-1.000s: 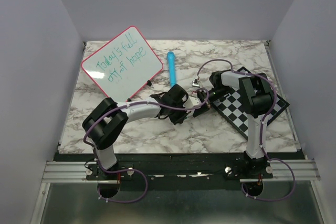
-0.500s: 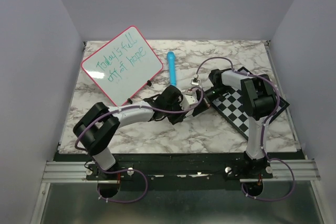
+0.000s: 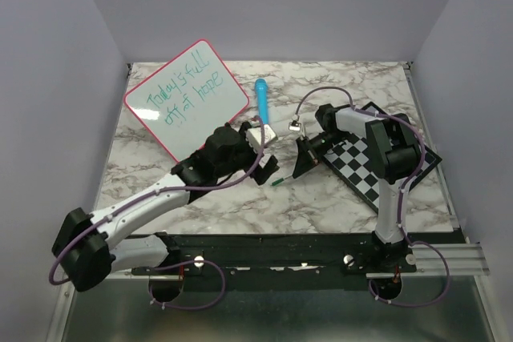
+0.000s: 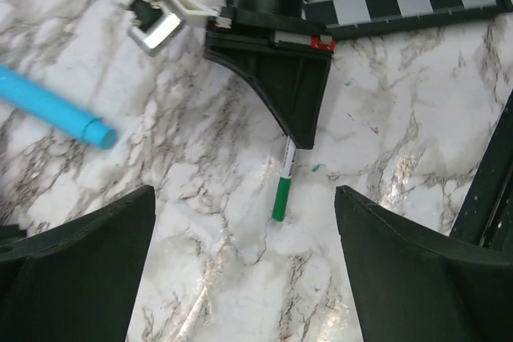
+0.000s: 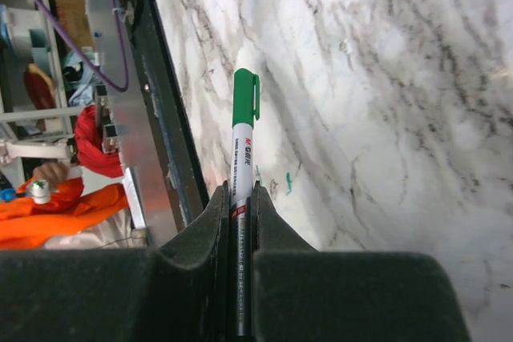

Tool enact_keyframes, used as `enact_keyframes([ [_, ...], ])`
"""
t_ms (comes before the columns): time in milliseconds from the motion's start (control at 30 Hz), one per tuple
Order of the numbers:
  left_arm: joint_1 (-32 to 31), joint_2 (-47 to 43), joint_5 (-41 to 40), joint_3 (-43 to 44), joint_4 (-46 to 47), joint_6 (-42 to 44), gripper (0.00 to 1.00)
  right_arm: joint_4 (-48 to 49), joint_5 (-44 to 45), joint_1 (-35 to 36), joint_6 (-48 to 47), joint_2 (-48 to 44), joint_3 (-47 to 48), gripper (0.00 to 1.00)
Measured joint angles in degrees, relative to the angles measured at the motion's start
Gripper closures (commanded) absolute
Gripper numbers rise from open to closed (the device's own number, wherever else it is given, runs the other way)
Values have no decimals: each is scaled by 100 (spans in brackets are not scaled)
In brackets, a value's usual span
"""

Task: Write a sentence on the whiteboard
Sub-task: Put down the whiteboard marker at the center of the board, then reset both arms

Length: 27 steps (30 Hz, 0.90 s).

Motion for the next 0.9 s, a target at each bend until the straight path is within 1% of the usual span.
enact_keyframes([
  [33,61,-247,-125,-11,-81,-111,1,52,90,4,57,0,35,88],
  [67,168,-505,-245,-11,-155,-234,1,103,166,9,142,0,94,82],
  [100,280,-706,-332,-11,-229,-348,1,153,254,17,214,2,168,79],
  [133,369,-855,-387,-11,-271,-415,1,210,341,26,295,4,249,72],
  [167,549,-1093,-442,-11,-348,-553,1,251,409,35,361,4,328,62],
  [233,839,-1458,-540,-4,-560,-774,1,341,573,37,527,4,470,57],
  [267,925,-1582,-579,0,-662,-846,1,380,658,37,595,4,538,52],
  [333,1019,-1834,-660,4,-925,-960,1,417,846,37,682,4,656,49],
  [467,1021,-2306,-826,-26,-1451,-1121,1,459,1261,37,789,0,911,47],
  [633,1051,-3108,-981,-411,-1740,-1473,1,466,2039,37,776,-212,1130,45],
  [733,1084,-3394,-1113,-544,-1895,-1755,1,470,2490,37,664,-734,1169,43],
  [833,1169,-3491,-1255,-527,-1993,-2065,1,575,2791,37,468,-1659,1088,39],
  [867,1207,-3486,-1290,-498,-2020,-2138,1,691,2903,37,413,-2079,992,32],
  [900,1270,-3447,-1327,-420,-2094,-2229,1,857,3003,37,363,-2553,835,21],
])
